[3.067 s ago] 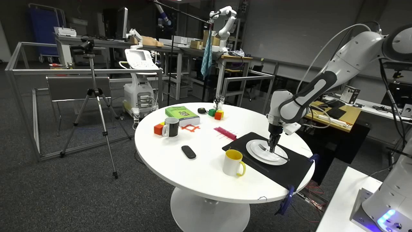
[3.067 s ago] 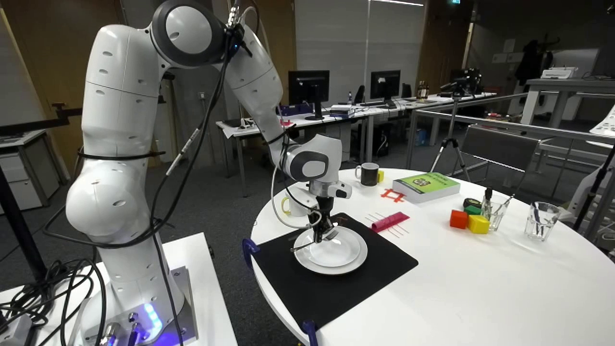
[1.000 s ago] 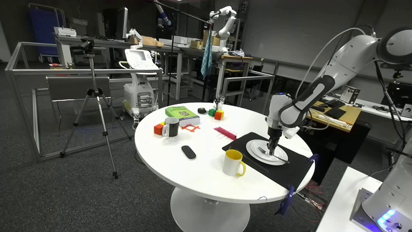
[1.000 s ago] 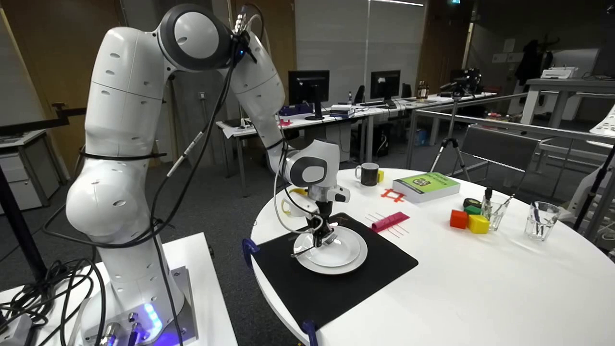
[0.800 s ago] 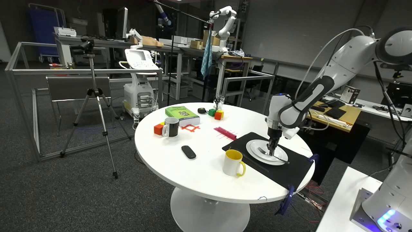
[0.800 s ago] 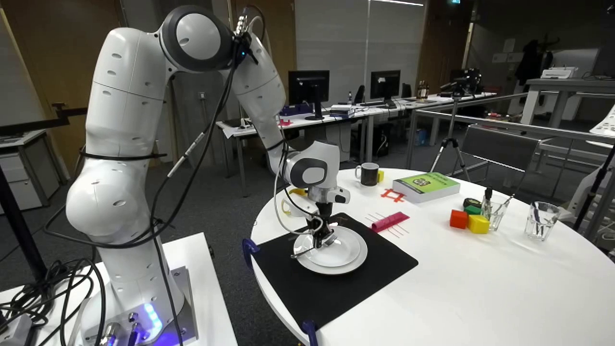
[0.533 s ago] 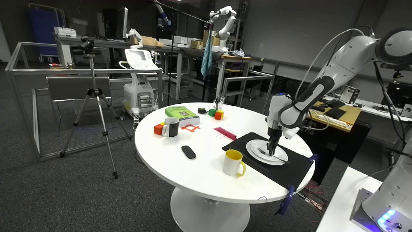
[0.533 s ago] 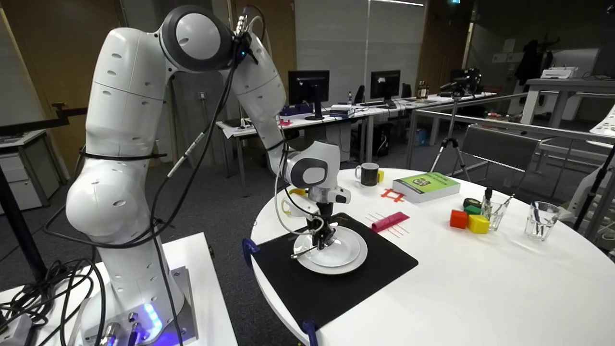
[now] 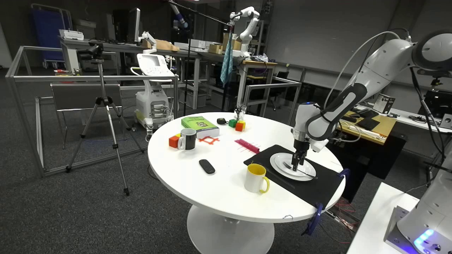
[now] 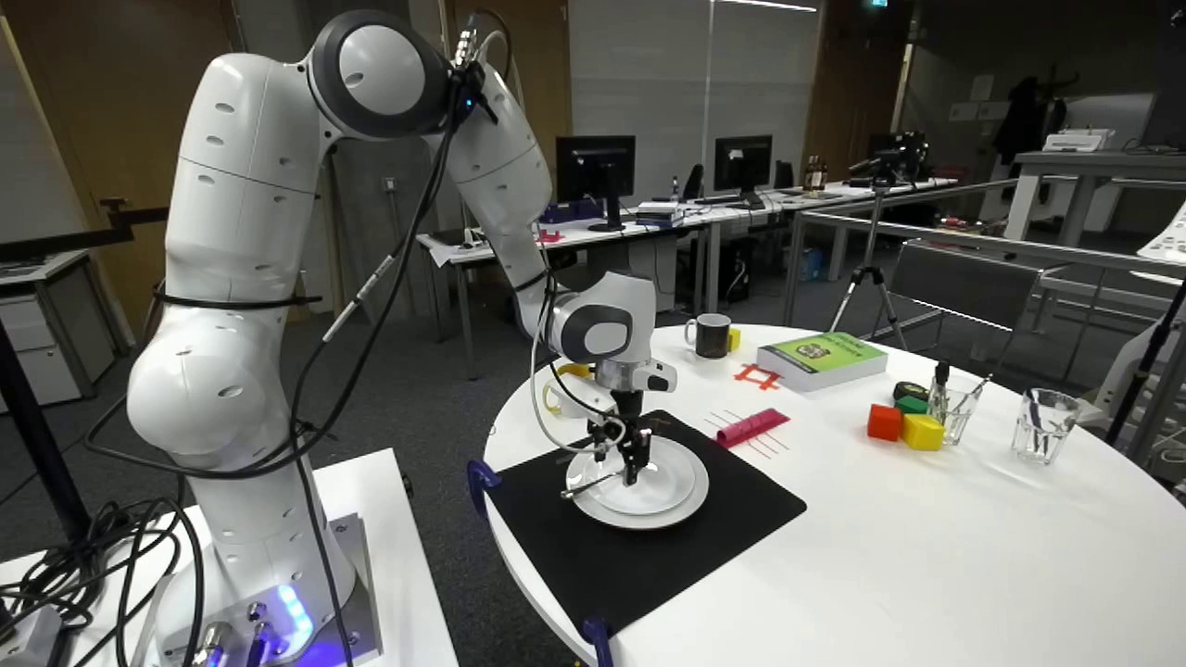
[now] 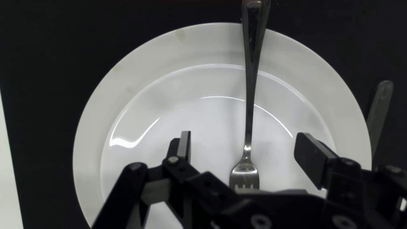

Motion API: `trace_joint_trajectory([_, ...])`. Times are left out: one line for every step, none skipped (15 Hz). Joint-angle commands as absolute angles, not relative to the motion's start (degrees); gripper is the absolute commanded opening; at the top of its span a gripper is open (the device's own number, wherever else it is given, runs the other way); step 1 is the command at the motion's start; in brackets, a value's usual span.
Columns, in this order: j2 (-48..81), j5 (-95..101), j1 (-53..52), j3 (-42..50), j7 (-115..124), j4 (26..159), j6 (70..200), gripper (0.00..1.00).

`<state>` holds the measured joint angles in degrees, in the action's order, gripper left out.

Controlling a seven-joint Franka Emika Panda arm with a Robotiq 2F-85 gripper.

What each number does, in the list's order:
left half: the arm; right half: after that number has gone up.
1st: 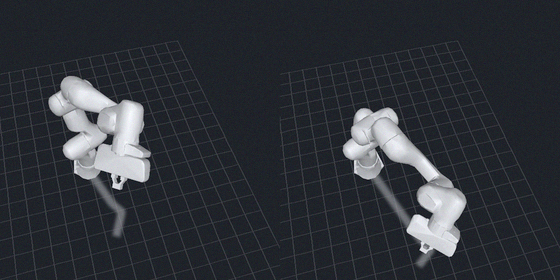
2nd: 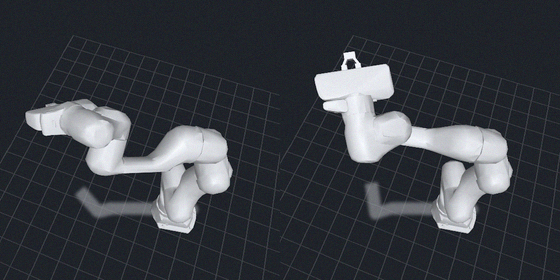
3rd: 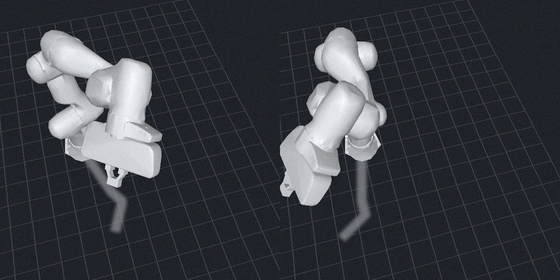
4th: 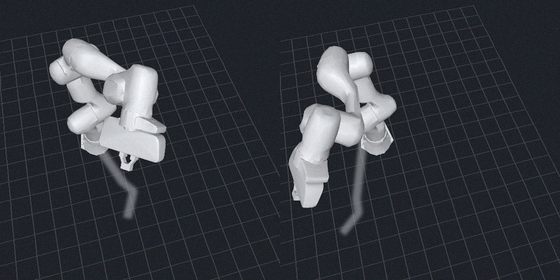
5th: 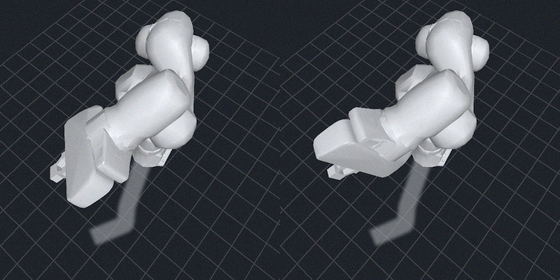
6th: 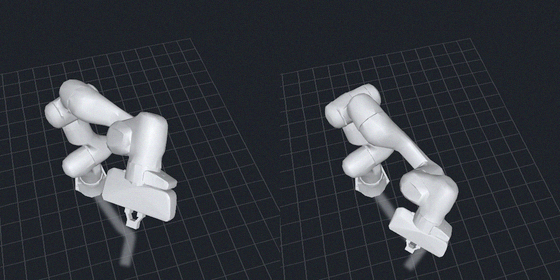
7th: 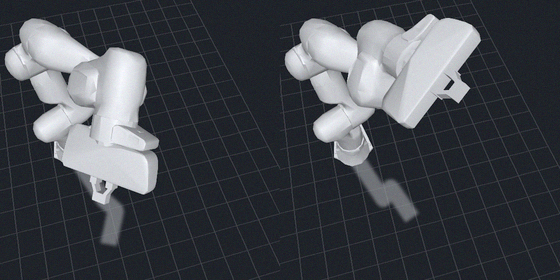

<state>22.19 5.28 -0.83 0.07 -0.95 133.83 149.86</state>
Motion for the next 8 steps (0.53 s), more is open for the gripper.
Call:
trace_joint_trajectory([19.84,5.78,-1.29,0.29,-1.2,135.25,148.1,1.0])
trace_joint_trajectory([19.51,5.63,-1.26,0.13,-1.33,135.51,147.93,1.0])
trace_joint_trajectory([19.03,5.32,-1.2,-0.13,-1.38,135.95,148.08,1.0])
trace_joint_trajectory([18.6,5.2,-1.23,-0.27,-1.31,136.33,148.03,1.0])
trace_joint_trajectory([18.08,5.04,-1.2,-0.5,-1.44,136.76,147.94,1.0])
trace_joint_trajectory([17.56,4.94,-1.19,-0.71,-1.52,137.25,148.0,1.0])
trace_joint_trajectory([16.95,4.89,-1.25,-0.87,-1.42,137.85,148.18,1.0])
trace_joint_trajectory([16.31,4.66,-1.2,-1.17,-1.63,138.41,147.97,1.0])
